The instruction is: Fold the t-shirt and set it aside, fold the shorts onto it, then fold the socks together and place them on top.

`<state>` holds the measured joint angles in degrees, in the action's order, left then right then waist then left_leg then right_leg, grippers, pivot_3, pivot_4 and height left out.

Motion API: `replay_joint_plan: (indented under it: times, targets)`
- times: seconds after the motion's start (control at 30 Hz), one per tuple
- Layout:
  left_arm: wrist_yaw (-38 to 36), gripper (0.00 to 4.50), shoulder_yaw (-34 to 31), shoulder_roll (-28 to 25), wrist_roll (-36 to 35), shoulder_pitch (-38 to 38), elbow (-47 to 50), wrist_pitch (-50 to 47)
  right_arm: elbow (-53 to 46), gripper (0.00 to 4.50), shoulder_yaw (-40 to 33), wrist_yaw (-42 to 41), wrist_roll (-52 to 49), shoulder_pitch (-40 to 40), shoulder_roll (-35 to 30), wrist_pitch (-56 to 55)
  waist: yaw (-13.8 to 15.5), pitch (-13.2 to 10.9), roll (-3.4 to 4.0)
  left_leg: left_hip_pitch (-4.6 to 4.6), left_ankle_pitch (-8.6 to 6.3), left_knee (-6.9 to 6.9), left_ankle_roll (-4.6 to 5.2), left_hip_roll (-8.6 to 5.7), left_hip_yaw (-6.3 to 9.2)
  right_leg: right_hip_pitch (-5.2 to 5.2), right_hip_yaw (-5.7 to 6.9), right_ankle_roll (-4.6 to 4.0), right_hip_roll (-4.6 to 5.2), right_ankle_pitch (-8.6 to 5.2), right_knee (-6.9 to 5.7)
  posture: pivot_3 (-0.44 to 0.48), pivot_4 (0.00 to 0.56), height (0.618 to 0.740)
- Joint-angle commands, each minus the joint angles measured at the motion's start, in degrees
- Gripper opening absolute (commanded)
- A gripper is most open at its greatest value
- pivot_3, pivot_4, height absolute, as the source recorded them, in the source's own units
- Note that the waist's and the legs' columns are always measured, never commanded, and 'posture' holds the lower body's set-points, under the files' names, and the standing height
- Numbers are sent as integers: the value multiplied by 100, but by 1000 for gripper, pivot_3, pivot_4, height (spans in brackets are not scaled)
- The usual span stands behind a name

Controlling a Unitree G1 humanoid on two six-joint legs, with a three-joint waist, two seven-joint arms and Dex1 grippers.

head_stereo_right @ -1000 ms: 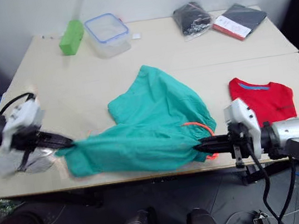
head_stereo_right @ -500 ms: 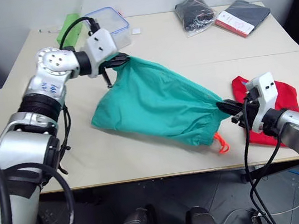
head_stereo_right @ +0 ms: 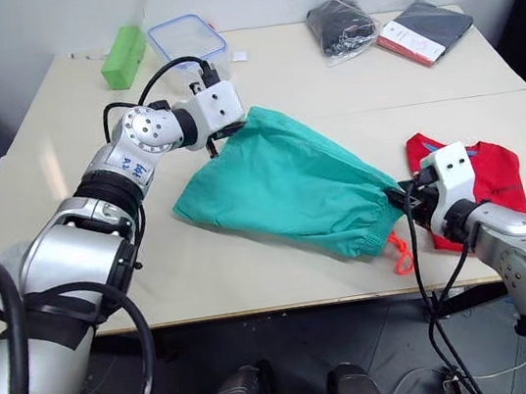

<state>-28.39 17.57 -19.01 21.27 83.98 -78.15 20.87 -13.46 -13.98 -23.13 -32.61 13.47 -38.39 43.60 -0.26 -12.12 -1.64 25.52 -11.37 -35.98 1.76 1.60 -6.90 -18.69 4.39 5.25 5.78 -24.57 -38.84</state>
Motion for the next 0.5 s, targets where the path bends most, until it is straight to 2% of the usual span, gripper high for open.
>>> replay_joint_plan:
  times: [0.03,0.17,0.2,0.23,0.33,0.5]
  targets:
    - [242,2755,-304,-242,-84,101,36,-32,-236,3022,-212,-137,133,70,-165,-248,-5,0,0,0,0,-1,0,0,0,0,0,0,0,0,0,0,150,740]
    - [-141,3978,-747,-617,-408,162,126,175,-732,4384,-383,-594,224,-123,-630,-496,-10,-1,2,0,0,1,0,0,-3,-4,-1,0,0,0,-3,0,150,740]
    - [-393,4318,-871,-732,-519,146,171,272,-893,4500,-446,-705,205,-194,-738,-539,-10,-1,2,0,0,2,0,0,-3,-6,-1,-1,0,0,-3,0,150,740]
    - [-633,4467,-965,-849,-607,115,218,392,-1035,4500,-490,-802,203,-255,-837,-586,-6,-1,2,0,0,4,-1,0,-3,-6,0,-1,0,-1,-2,0,150,740]
    - [-1407,4467,-1166,-1166,-851,-89,423,801,-1420,4500,-557,-1078,253,-474,-1080,-741,-2,-1,2,0,0,3,-4,2,-5,-6,2,-2,-4,-1,-2,0,150,740]
    - [-3712,4467,-1237,-1612,-1524,-1143,1439,1254,-2271,4500,-434,-1882,158,-1009,-1450,-1027,-3,2,7,-8,0,1,-3,2,-10,1,-1,-2,-4,-1,-2,0,150,740]
